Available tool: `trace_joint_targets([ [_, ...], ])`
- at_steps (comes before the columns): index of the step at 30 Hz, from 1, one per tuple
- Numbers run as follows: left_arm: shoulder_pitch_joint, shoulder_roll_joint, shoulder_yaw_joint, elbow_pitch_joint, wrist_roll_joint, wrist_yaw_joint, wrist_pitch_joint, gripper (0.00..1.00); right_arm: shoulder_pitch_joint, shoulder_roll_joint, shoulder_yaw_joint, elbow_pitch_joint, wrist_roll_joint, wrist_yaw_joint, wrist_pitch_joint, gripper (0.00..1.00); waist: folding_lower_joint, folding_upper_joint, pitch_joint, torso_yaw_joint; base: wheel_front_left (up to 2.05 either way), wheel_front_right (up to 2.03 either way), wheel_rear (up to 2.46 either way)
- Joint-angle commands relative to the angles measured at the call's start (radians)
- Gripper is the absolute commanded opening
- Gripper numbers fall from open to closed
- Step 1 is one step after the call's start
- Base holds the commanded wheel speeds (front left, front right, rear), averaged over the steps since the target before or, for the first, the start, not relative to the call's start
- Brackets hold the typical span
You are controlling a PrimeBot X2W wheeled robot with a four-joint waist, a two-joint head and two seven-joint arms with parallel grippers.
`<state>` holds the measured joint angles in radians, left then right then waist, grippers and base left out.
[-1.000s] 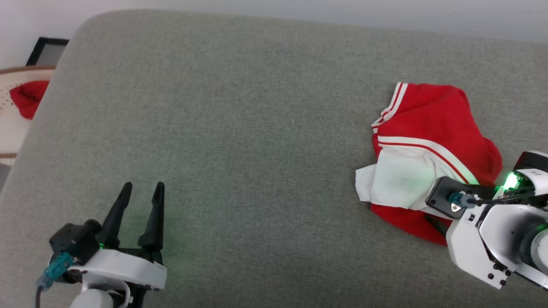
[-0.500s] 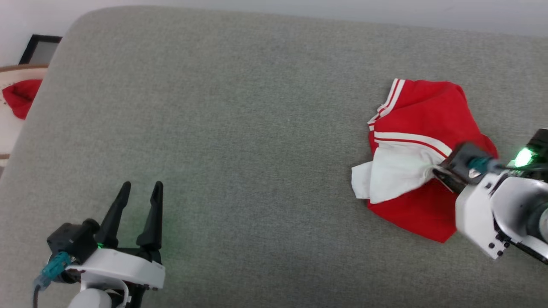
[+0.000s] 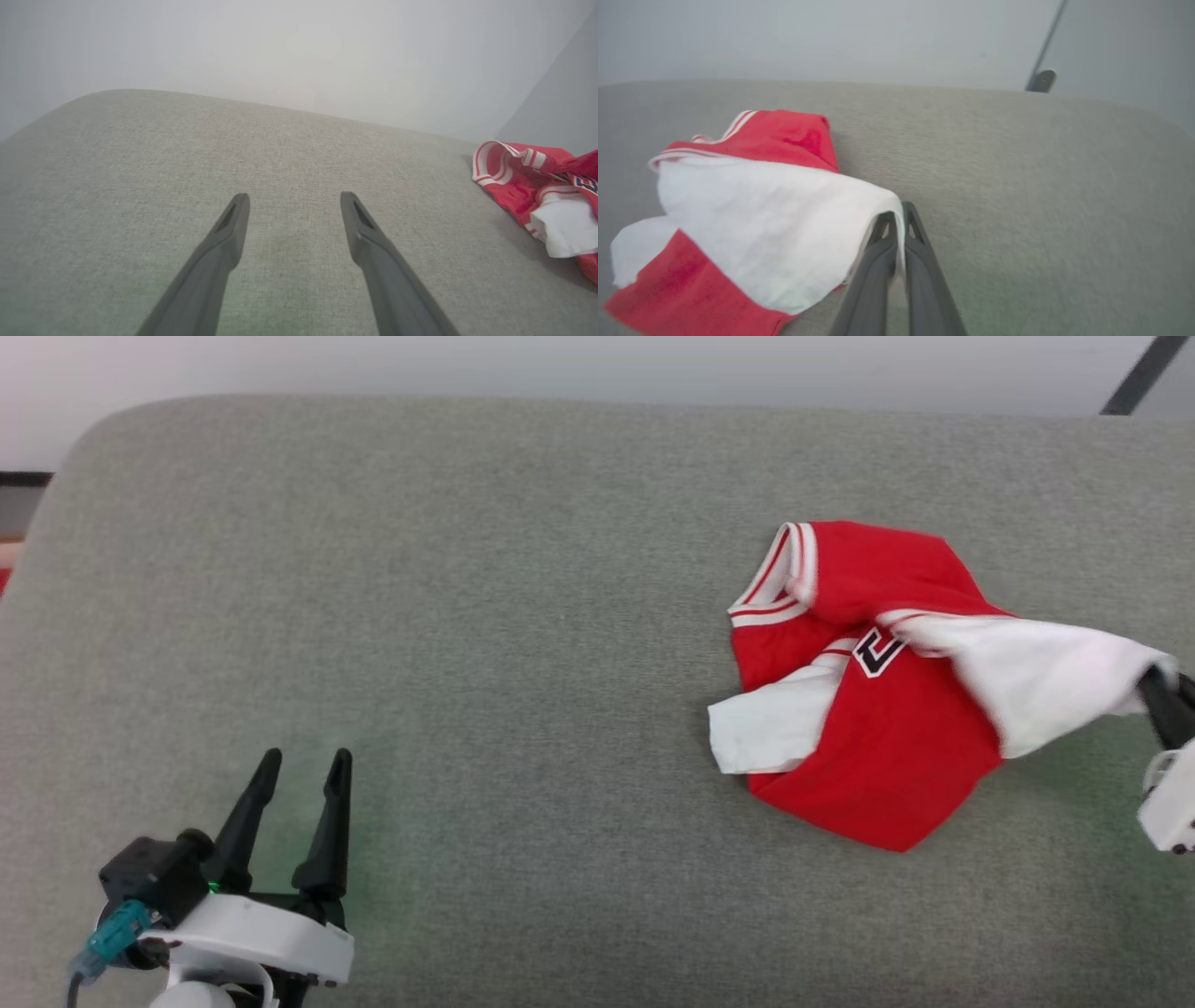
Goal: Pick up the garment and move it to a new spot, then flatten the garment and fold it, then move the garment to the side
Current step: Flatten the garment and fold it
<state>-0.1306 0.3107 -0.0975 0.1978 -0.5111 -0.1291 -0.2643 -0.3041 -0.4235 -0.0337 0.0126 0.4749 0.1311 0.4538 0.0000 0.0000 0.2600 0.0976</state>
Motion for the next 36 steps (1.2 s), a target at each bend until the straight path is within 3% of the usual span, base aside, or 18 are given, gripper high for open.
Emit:
trace_joint_targets([
  [1, 0.004, 0.005, -0.003, -0.002, -0.009, -0.002, 0.000, 1.00, 0.018, 0.072, -0.089, 0.015, -0.022, 0.000, -0.008, 0.00, 0.0000, 0.0000, -0.005, -0.019, 0.00, 0.00, 0.00],
  [8, -0.007, 0.023, -0.009, -0.008, -0.025, -0.002, 0.000, 1.00, -0.048, 0.328, -0.461, 0.138, -0.038, 0.000, 0.005, 0.00, 0.0000, 0.0000, 0.004, -0.033, 0.00, 0.00, 0.00],
  [10, -0.008, 0.024, -0.013, -0.007, -0.028, -0.003, 0.000, 1.00, -0.100, 0.350, -0.573, 0.193, -0.044, 0.000, 0.002, 0.00, 0.0000, 0.0000, 0.007, -0.034, 0.00, 0.00, 0.00],
  [13, -0.015, 0.026, -0.020, -0.004, -0.035, -0.003, 0.000, 1.00, -0.166, 0.370, -0.653, 0.265, -0.082, 0.000, -0.013, 0.00, 0.0000, 0.0000, 0.015, -0.032, 0.00, 0.00, 0.00],
  [23, -0.048, 0.036, -0.038, 0.003, -0.047, -0.003, 0.000, 1.00, -0.257, 0.372, -0.719, 0.396, -0.249, 0.000, -0.110, 0.02, 0.0000, 0.0000, 0.044, -0.019, 0.00, 0.00, 0.00],
  [24, -0.052, 0.037, -0.038, 0.004, -0.049, -0.003, 0.000, 1.00, -0.259, 0.372, -0.723, 0.404, -0.262, 0.000, -0.118, 0.11, 0.0000, 0.0000, 0.046, -0.019, 0.00, 0.00, 0.00],
  [25, -0.052, 0.037, -0.038, 0.004, -0.049, -0.003, 0.000, 1.00, -0.259, 0.372, -0.723, 0.404, -0.262, 0.000, -0.118, 0.11, 0.0000, 0.0000, 0.046, -0.019, 0.00, 0.00, 0.00],
  [26, -0.054, 0.042, -0.043, 0.006, -0.048, -0.003, 0.000, 1.00, -0.265, 0.372, -0.720, 0.416, -0.270, 0.000, -0.138, 0.47, 0.0000, 0.0000, 0.048, -0.022, 0.00, 0.00, 0.00],
  [27, -0.057, 0.046, -0.049, 0.007, -0.048, -0.003, 0.000, 1.00, -0.268, 0.373, -0.718, 0.423, -0.270, 0.000, -0.146, 0.98, 0.0000, 0.0000, 0.048, -0.024, 0.00, 0.00, 0.00],
  [31, -0.078, 0.071, -0.071, 0.003, -0.058, -0.003, 0.000, 1.00, -0.267, 0.372, -0.692, 0.414, -0.262, 0.000, -0.180, 1.00, 0.0000, 0.0000, 0.044, -0.033, 0.00, 0.00, 0.00],
  [36, -0.142, 0.164, -0.143, -0.012, -0.085, -0.003, 0.000, 1.00, -0.200, 0.339, -0.642, 0.350, -0.225, 0.000, -0.225, 1.00, 0.0000, 0.0000, 0.023, -0.050, 0.00, 0.00, 0.00],
])
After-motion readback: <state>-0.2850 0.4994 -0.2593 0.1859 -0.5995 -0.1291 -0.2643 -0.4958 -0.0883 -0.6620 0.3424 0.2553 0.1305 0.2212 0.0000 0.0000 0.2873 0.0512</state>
